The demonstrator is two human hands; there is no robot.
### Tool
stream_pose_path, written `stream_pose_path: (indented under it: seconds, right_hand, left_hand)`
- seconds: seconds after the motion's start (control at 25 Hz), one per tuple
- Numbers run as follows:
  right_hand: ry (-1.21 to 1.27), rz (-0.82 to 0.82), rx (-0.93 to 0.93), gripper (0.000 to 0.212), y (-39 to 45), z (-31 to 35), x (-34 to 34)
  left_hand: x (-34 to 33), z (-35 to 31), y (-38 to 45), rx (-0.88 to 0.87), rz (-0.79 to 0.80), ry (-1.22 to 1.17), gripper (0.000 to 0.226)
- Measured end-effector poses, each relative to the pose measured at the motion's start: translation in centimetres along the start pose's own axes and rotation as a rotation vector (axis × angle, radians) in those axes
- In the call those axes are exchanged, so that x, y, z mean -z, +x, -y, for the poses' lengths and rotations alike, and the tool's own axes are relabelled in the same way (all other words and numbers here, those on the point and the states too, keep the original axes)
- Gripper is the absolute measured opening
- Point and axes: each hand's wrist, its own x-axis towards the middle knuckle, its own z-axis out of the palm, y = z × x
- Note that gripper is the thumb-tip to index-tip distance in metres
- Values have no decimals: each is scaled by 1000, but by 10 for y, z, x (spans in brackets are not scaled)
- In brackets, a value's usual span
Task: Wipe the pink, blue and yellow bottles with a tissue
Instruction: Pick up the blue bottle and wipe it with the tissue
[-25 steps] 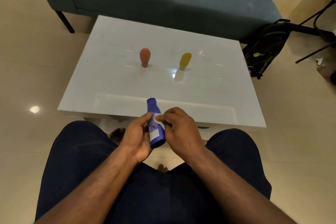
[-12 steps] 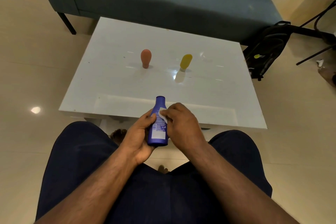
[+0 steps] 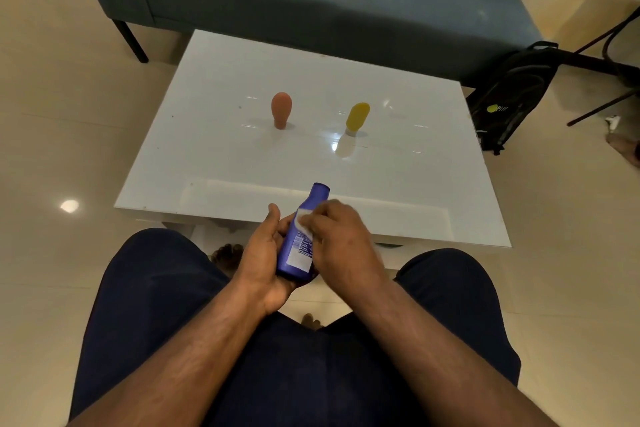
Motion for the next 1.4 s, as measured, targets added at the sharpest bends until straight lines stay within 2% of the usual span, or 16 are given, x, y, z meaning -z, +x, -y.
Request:
stream_pose_path:
  seconds: [0.12, 0.28, 0.36, 0.56, 0.64, 0.76, 0.84, 1.04, 1.16, 1.28, 1.4]
  right_hand:
    - [26, -17, -149, 19, 18, -13, 3]
    - [-111, 82, 53, 34, -8, 11, -7]
    - [-104, 91, 80, 37, -12, 9, -5]
    - [6, -38, -137, 25, 17, -19, 6]
    - [-24, -10, -117, 28, 11, -11, 2]
    - [-109, 104, 64, 37, -15, 13, -8]
    - [-119, 135, 100, 38, -16, 13, -8]
    - [-132, 79, -25, 38, 7, -2, 2]
    - [-136, 136, 60, 34, -13, 16, -10]
    - [-39, 175, 130, 28, -30, 22, -17]
    - [-44, 125, 109, 30, -13, 8, -8]
  left_hand:
    - [0, 1, -1, -12, -15, 27, 59]
    - [4, 2, 0, -39, -12, 66, 60]
    - [4, 3, 1, -42, -18, 68, 59]
    - [0, 6, 2, -61, -69, 103, 42]
    - [3, 6, 2, -74, -97, 103, 40]
    - [7, 5, 3, -82, -86, 75, 46]
    - [7, 4, 4, -90, -87, 60, 52]
    - [3, 4, 5, -97, -179, 130, 64]
    - [6, 2, 3, -77, -154, 96, 74]
    - [8, -1, 4, -67, -177, 42, 77]
    - [7, 1, 6, -70, -161, 51, 76]
